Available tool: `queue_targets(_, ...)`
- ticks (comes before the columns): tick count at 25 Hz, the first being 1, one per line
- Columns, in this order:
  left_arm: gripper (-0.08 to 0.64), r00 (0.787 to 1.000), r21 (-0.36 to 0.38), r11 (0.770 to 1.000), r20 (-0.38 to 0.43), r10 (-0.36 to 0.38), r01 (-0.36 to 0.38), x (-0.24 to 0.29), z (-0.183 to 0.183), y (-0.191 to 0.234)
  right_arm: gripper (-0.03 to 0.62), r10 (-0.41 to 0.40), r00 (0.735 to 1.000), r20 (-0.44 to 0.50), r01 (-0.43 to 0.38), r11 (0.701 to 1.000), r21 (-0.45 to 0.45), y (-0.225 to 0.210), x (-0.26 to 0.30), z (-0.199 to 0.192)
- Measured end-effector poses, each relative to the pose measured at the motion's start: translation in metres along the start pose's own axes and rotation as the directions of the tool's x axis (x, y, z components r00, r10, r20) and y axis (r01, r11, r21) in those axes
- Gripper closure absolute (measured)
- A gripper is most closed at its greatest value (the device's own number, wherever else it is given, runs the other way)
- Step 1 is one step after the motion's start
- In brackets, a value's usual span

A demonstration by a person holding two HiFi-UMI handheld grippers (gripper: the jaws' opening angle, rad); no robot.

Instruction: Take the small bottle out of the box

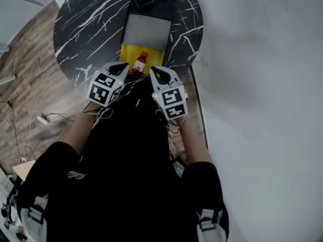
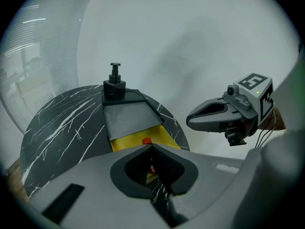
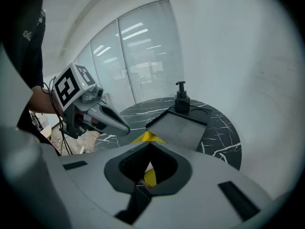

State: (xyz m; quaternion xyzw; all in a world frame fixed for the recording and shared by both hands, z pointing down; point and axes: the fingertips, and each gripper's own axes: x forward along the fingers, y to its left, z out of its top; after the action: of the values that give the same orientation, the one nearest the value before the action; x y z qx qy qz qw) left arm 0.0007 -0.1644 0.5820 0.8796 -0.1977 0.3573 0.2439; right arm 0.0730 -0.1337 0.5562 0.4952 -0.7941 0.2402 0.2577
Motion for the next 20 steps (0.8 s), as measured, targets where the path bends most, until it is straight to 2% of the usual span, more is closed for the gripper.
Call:
queue_targets(5, 0.561, 0.996, -0.021, 0.998, -0.061, 0.061, -0.063, 0.029, -0.001, 0.001, 0.595, 0.084, 0.996, -0.01, -0.084, 0.996, 0.013, -0.017, 0.013, -0.011)
queue_targets(9, 0.561, 0.986, -0.047, 0.99, -0.105, 0.127, -0.133, 0.043, -0.007, 0.0, 0.597, 0.165, 0.986, -0.028, -0.166, 0.986, -0.019, -0.027, 0.024, -0.019)
queue_targets(16, 0.561, 0.968, -0.137, 0.967, -0.162, 0.192, -0.215, 0.062, -0.023, -0.003, 0.596, 0.295, 0.953, -0.063, -0.298, 0.952, -0.063, -0.035, 0.041, -0.028)
queue_targets(20, 0.561, 0.954, -0.157, 0.952, -0.189, 0.233, -0.264, 0.071, -0.029, -0.002, 0.595, 0.347, 0.934, -0.082, -0.353, 0.931, -0.09, -0.035, 0.047, -0.034)
